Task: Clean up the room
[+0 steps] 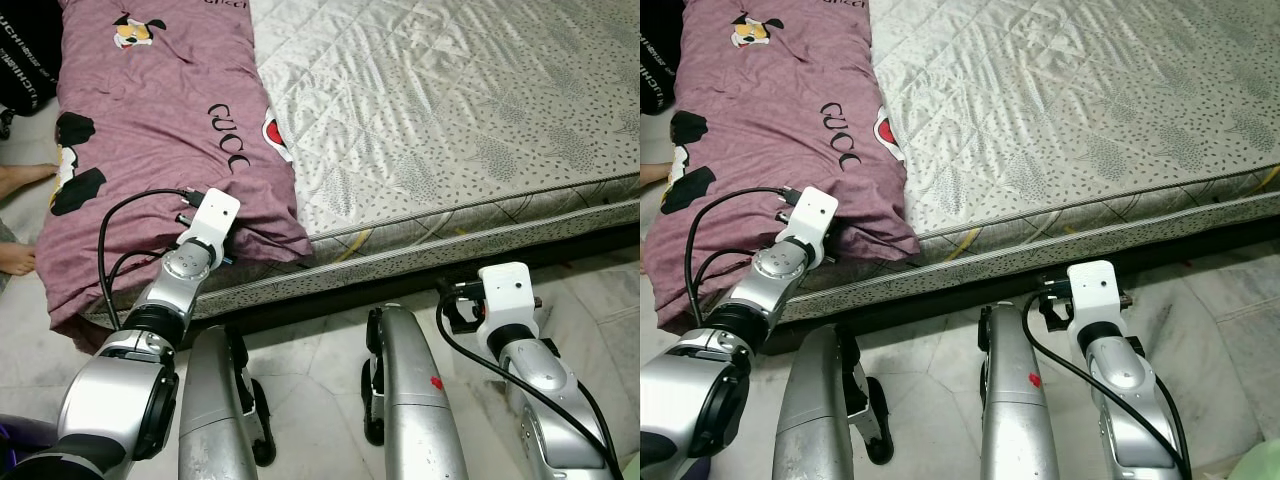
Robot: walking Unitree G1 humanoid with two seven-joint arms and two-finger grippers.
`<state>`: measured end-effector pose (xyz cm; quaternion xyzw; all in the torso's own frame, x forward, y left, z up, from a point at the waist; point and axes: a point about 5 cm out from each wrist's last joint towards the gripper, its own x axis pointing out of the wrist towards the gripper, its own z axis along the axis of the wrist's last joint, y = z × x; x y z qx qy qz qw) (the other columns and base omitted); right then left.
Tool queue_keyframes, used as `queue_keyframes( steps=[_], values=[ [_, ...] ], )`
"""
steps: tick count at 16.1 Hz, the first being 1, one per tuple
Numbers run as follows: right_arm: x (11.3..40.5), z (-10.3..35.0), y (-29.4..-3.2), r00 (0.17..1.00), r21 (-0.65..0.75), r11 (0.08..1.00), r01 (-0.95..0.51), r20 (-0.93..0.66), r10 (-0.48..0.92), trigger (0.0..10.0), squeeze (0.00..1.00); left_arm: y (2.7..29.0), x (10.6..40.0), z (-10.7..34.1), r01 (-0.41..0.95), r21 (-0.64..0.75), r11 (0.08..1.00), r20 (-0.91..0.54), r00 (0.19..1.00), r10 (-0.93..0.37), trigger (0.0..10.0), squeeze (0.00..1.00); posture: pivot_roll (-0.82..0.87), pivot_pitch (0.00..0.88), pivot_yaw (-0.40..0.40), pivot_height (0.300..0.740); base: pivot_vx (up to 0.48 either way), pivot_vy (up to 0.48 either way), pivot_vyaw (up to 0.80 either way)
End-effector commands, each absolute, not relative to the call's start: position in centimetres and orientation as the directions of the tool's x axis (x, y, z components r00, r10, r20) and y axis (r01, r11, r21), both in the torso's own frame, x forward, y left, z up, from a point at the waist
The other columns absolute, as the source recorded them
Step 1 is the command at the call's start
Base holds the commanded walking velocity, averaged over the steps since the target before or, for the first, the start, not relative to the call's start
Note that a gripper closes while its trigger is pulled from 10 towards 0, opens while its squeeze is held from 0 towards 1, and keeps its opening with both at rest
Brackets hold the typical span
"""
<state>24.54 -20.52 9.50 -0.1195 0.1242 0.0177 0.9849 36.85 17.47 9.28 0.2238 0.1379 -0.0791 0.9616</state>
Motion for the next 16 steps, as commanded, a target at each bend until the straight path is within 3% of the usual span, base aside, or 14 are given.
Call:
queue_keyframes(
  steps=[1,6,10,14,16],
  values=[
    [24.2,9.0,-21.0,0.963,-0.235,0.971,-0.048,-0.268,-0.017,10.0,0.00,17.5,36.8,9.0,0.220,0.401,0.889,-0.314,0.945,-0.093,0.0,0.00,-0.20,0.239,0.037,0.555,0.000,0.000,0.00],
    [24.5,9.1,-21.1,0.965,-0.239,0.970,-0.046,-0.263,-0.019,10.0,0.00,16.5,36.7,8.7,0.261,0.369,0.892,-0.323,0.936,-0.140,0.0,0.00,-0.20,0.234,0.035,0.555,0.000,0.000,0.00],
    [24.5,9.1,-21.1,0.965,-0.241,0.970,-0.046,-0.260,-0.019,10.0,0.00,14.4,36.4,8.5,0.354,0.286,0.890,-0.322,0.911,-0.259,0.0,0.00,-0.20,0.232,0.035,0.555,0.000,0.000,0.00],
    [24.6,9.1,-21.2,0.965,-0.242,0.969,-0.045,-0.260,-0.020,10.0,0.00,12.2,35.0,7.4,0.500,0.186,0.846,-0.338,0.841,-0.423,0.0,0.00,-0.20,0.228,0.036,0.555,0.000,0.000,0.00],
    [24.5,9.1,-21.2,0.965,-0.243,0.969,-0.045,-0.261,-0.020,10.0,0.00,12.2,32.7,6.4,0.609,0.144,0.780,-0.360,0.766,-0.532,0.0,0.00,-0.19,0.231,0.036,0.555,0.000,0.000,0.00]
  ],
)
